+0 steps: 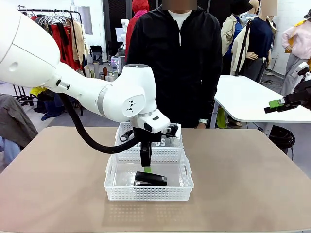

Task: Distribute items into two baskets.
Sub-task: Place the picked Stapler into the Organizing basket as instructed by the person.

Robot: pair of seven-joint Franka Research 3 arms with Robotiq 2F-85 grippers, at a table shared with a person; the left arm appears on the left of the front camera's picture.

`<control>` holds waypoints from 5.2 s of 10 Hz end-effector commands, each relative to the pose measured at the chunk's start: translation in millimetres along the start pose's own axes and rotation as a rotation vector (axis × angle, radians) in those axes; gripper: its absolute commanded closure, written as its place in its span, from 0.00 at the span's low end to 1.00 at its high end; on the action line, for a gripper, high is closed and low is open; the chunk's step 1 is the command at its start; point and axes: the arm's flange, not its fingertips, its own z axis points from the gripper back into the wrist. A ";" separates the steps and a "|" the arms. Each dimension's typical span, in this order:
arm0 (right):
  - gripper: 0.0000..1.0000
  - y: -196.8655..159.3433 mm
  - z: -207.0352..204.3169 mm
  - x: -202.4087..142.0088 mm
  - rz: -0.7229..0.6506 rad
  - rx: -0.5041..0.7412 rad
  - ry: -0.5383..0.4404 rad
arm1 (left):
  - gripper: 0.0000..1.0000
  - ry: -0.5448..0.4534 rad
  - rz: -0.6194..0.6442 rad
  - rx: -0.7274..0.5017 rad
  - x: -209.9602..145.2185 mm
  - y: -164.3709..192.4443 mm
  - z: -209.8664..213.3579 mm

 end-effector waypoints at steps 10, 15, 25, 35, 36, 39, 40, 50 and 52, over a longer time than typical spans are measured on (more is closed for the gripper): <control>0.00 4.1 -0.7 0.3 0.000 -0.008 -0.004 | 0.00 0.003 0.007 0.002 -1.0 -1.3 2.5; 0.00 4.1 -0.7 0.3 0.000 -0.008 -0.004 | 0.00 -0.104 0.075 -0.014 -27.7 24.3 51.7; 0.00 4.1 -0.7 0.3 0.000 -0.008 -0.004 | 0.00 -0.490 0.647 -0.402 -212.5 50.7 164.5; 0.00 4.1 -0.7 0.3 0.000 -0.008 -0.004 | 0.00 -1.014 1.168 -0.306 -416.0 -15.8 192.6; 0.00 4.1 -0.7 0.3 0.000 -0.008 -0.004 | 0.00 -1.022 1.174 -0.308 -425.1 -15.0 195.5; 0.00 4.1 -0.7 0.3 0.000 -0.008 -0.004 | 0.00 -0.911 1.160 -0.240 -450.4 -2.8 197.1; 0.00 4.1 -0.7 0.3 0.000 -0.008 -0.004 | 0.00 -0.927 1.126 -0.189 -459.0 -5.0 198.1; 0.00 4.1 -0.7 0.3 0.000 -0.008 -0.004 | 0.00 -0.923 1.093 -0.107 -477.5 -8.6 202.0; 0.00 4.1 -0.7 0.3 0.000 -0.008 -0.004 | 0.00 -0.923 1.093 -0.107 -477.5 -8.6 202.0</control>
